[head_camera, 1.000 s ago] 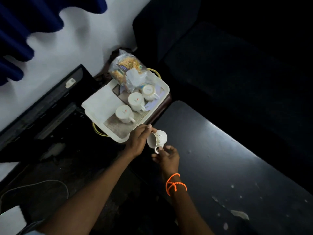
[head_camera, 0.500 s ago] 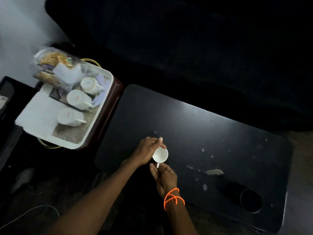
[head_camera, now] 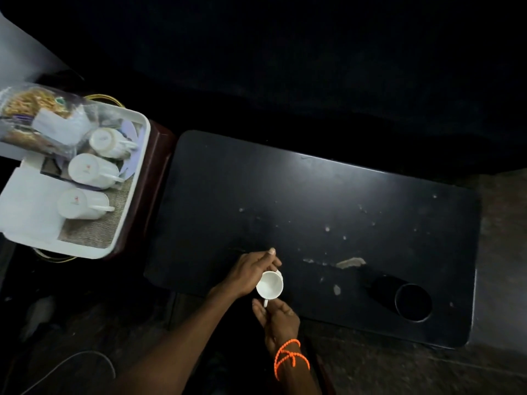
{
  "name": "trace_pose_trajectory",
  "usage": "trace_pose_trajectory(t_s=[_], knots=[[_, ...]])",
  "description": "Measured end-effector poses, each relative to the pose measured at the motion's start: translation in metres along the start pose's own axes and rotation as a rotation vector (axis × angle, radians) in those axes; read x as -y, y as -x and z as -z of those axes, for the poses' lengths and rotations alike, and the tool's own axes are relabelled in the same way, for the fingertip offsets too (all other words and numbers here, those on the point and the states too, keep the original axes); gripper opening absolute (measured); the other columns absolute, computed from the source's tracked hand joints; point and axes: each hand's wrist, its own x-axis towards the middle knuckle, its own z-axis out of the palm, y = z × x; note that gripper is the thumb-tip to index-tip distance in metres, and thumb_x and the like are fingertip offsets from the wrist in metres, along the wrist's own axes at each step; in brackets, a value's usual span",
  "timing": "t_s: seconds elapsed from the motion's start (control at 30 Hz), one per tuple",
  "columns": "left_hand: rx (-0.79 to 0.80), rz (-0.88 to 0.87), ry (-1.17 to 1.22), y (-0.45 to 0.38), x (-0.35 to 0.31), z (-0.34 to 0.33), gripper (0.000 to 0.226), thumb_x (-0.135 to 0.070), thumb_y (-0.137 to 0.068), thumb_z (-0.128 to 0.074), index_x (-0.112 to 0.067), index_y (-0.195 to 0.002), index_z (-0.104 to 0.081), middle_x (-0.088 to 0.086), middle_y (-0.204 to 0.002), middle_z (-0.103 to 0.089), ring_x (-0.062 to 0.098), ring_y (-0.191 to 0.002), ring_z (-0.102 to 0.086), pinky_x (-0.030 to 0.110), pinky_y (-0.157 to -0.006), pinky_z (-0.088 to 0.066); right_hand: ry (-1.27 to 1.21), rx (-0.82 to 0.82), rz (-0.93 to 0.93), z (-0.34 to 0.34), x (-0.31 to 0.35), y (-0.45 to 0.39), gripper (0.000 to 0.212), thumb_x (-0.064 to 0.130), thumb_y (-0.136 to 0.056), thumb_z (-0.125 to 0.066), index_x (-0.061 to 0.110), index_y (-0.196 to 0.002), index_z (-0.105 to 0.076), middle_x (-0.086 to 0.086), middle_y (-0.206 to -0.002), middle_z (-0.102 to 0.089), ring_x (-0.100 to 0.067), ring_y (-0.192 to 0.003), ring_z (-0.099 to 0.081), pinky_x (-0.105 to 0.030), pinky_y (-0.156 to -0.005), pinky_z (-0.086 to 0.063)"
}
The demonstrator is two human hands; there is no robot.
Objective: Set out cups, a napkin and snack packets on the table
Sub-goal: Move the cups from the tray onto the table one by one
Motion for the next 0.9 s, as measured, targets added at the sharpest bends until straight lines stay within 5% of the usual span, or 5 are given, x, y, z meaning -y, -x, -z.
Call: trace_pose_trajectory(t_s=[0.27, 0.57, 0.77, 0.9], knots=[[-0.021, -0.023, -0.011, -0.002, 0.004, -0.011, 0.061, -0.065, -0.093, -0.039, -0.02, -0.095, -0.078, 0.0, -0.088, -0.08, 0.02, -0.091, -0.075, 0.044, -0.092, -0.056, 0.012, -0.018, -0.002, 0.008, 0.002, -0.005, 0.013, -0.011, -0.097, -0.05, -0.015, -0.104, -0.06, -0.032, -0.084, -0.069, -0.037, -0.07, -0.074, -0.035, -0.057, -0.063], [-0.091, -0.071, 0.02, -0.006, 0.018, -0.01, 0.052, -0.082, -0.085, -0.038, -0.046, -0.091, -0.074, -0.014, -0.08, -0.075, 0.011, -0.081, -0.071, 0.046, -0.09, -0.058, 0.286, -0.017, 0.024, 0.021, 0.004, -0.012, 0.009, 0.001, -0.094, -0.058, -0.001, -0.097, -0.067, -0.016, -0.079, -0.073, -0.028, -0.074, -0.074, -0.033, -0.058, -0.062], [-0.219, -0.09, 0.046, -0.005, 0.021, 0.018, 0.06, -0.083, -0.083, -0.036, -0.04, -0.09, -0.077, -0.016, -0.083, -0.076, -0.005, -0.079, -0.067, 0.037, -0.088, -0.056, 0.813, -0.445, 0.481, 0.036, 0.025, -0.011, 0.011, 0.021, -0.088, -0.067, 0.015, -0.081, -0.073, -0.014, -0.083, -0.075, -0.035, -0.084, -0.072, -0.043, -0.083, -0.058], [-0.338, -0.107, 0.093, 0.004, 0.02, 0.055, 0.058, -0.082, -0.084, -0.036, -0.04, -0.089, -0.076, -0.011, -0.086, -0.078, -0.007, -0.081, -0.068, 0.032, -0.086, -0.056, 0.898, -0.487, 0.869, -0.014, 0.043, 0.005, 0.015, 0.02, -0.089, -0.069, 0.008, -0.08, -0.069, -0.019, -0.086, -0.066, -0.04, -0.084, -0.065, -0.041, -0.078, -0.052]])
